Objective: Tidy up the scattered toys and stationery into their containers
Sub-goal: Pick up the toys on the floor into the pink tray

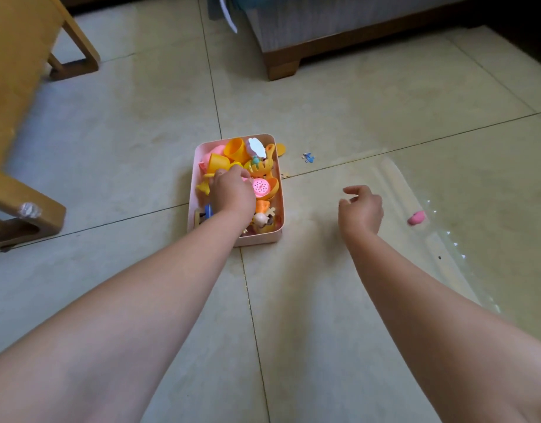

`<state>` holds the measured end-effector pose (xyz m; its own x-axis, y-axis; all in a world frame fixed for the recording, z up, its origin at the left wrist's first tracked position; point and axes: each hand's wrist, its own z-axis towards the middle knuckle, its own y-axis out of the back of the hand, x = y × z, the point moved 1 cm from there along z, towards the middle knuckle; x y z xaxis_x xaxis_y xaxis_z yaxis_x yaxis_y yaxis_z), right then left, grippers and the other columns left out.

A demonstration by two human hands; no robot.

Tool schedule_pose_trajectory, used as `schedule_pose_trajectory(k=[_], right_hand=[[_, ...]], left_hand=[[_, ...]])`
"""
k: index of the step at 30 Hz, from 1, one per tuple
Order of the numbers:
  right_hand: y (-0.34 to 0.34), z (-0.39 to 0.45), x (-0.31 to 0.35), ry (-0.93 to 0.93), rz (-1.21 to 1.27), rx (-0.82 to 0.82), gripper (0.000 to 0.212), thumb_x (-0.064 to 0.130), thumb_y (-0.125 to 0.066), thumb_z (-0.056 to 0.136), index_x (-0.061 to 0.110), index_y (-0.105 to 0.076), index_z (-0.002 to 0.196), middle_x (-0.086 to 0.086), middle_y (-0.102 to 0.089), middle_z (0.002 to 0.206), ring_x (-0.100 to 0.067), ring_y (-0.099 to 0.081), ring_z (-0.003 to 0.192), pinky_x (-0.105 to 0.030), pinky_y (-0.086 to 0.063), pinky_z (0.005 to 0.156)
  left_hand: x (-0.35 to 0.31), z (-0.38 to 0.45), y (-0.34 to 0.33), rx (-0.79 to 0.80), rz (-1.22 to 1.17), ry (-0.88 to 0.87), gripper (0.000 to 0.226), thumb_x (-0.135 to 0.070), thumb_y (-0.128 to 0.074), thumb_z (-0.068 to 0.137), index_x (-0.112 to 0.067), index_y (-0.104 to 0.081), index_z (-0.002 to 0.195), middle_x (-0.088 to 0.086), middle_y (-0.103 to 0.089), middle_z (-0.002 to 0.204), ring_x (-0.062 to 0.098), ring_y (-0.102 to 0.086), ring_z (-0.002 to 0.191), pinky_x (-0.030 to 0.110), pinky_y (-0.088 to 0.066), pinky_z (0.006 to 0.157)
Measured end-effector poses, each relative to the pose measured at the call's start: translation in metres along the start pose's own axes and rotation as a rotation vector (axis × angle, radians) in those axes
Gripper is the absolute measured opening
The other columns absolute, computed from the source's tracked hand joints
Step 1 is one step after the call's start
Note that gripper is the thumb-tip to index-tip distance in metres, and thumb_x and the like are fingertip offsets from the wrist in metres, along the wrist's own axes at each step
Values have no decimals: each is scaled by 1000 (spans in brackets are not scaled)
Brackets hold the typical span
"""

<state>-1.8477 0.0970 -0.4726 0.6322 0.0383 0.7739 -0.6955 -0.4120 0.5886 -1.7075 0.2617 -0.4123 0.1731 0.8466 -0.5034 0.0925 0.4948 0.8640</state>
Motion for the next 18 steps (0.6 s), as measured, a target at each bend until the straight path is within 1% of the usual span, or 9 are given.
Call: schedule_pose_trajectory(k=[1,2,3,4,7,11,14,16,18], right_hand=[[10,7,-9,-14,-107,-73,35,8,-50,88,25,-62,115,-5,-50,120,-24,-47,113,-31,-36,95],[20,13,-18,-27,-192,-136,42,4,-50,85,26,-60,119,-6,-48,126,-28,-40,121,-33,-29,104],[30,19,-27,-43,-252,-179,47,2,-51,83,26,-59,123,-7,-45,131,-30,-36,126,-35,-24,108],[38,25,-36,-53,-295,-201,50,1,-52,82,26,-59,125,-7,-43,135,-31,-34,128,-37,-23,109],[57,41,-61,-88,-354,-196,47,2,-51,85,23,-60,127,-9,-40,141,-34,-35,127,-41,-28,107],[65,48,-78,-98,-284,-166,34,0,-44,87,12,-65,110,-14,-41,127,-38,-45,111,-39,-39,97],[62,44,-75,-55,-231,-73,24,1,-45,85,7,-61,102,-14,-37,124,-37,-55,94,-34,-44,86],[55,39,-66,-46,-219,-1,21,5,-47,85,8,-60,101,-14,-36,123,-35,-56,87,-30,-44,81],[41,31,-47,-41,-145,62,21,10,-50,87,11,-63,103,-14,-40,123,-31,-57,81,-30,-46,78]], left_hand=[[-6,-2,-5,12,2,-24,17,-23,-51,95,-23,-65,104,9,-54,118,29,-48,114,33,-42,85],[-13,-5,-11,25,-1,-46,17,-23,-51,95,-23,-65,105,9,-54,118,29,-47,114,34,-42,85],[-21,-9,-17,35,0,-69,18,-23,-52,95,-23,-65,106,9,-54,119,29,-47,115,35,-43,86],[-28,-13,-22,42,4,-93,18,-23,-52,95,-23,-65,107,9,-55,119,29,-46,116,36,-43,89],[-46,-20,-34,59,-18,-157,19,-25,-53,95,-20,-65,108,10,-55,119,29,-46,117,35,-41,93],[-55,-23,-39,75,-60,-169,19,-24,-52,95,-19,-65,108,10,-55,119,27,-46,116,34,-41,93],[-49,-19,-35,62,-53,-117,18,-23,-51,95,-20,-66,105,8,-55,119,27,-47,116,33,-43,92],[-42,-15,-32,53,-66,-53,19,-22,-50,95,-21,-66,105,7,-55,118,27,-48,115,34,-44,91],[-34,-8,-27,36,-89,10,21,-20,-47,96,-22,-65,106,7,-54,117,27,-50,113,33,-45,86]])
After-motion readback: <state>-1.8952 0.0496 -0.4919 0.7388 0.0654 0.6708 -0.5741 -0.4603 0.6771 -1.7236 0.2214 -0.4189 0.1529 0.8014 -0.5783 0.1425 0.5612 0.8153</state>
